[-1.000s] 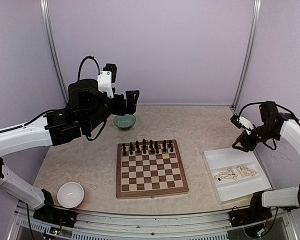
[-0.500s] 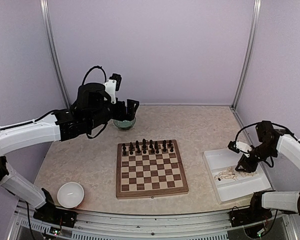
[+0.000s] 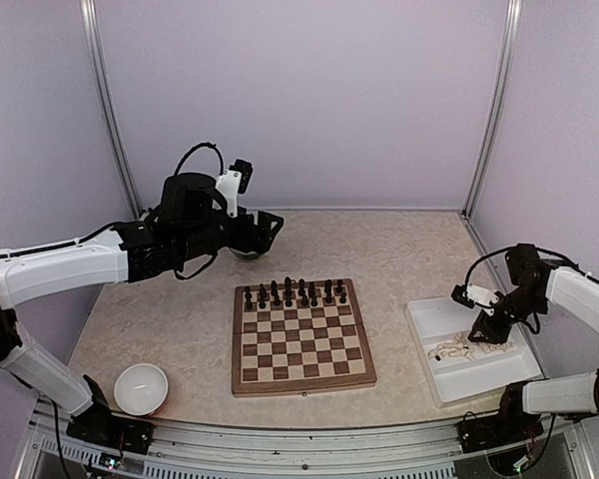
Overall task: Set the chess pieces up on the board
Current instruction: Pick up the bishop from the storage box.
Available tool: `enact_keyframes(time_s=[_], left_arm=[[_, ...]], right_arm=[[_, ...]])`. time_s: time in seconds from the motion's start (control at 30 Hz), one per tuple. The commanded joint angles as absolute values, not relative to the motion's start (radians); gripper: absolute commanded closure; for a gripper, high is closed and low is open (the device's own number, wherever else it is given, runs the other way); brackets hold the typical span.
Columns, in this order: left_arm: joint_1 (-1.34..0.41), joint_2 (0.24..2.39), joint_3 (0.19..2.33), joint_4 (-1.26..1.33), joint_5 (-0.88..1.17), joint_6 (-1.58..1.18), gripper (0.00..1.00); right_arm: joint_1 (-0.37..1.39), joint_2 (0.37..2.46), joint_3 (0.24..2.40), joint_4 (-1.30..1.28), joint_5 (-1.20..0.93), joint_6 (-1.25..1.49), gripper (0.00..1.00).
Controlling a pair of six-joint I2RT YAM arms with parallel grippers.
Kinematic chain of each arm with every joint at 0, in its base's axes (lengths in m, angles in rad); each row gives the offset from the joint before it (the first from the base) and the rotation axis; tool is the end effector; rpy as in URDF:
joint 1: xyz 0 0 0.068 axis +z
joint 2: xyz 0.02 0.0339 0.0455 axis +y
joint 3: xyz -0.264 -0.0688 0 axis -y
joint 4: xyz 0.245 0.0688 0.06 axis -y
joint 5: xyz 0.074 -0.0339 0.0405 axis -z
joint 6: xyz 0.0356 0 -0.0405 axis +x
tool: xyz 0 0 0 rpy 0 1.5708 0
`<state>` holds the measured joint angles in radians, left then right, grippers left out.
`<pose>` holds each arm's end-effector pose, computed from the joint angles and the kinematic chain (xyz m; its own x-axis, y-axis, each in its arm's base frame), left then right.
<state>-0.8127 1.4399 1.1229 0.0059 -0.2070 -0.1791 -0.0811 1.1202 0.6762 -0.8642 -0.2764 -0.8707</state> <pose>0.2395 -0.2423 0.3226 -0.3097 0.0735 -0.9480 0.5294 0.8415 -0.1077 0.1803 -0.0049 0.1956 -0.6258 -0.6873 -0.3688 -0.7314 0.6813 -0.0287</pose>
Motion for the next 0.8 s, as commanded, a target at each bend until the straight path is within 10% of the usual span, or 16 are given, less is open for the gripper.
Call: enact_keyframes(time_s=[0.0,0.77], left_arm=[[-0.806,1.451,1.158,0.003,-0.195,-0.191,0.06],[-0.787,1.462,1.167,-0.037,-0.183,-0.215,0.06]], right_arm=[[-0.057,1.154,0.707,-0.821,-0.307,-0.861,0.68],[0.072,1.249,0.679,-0.731,-0.239,-0.798,0.78]])
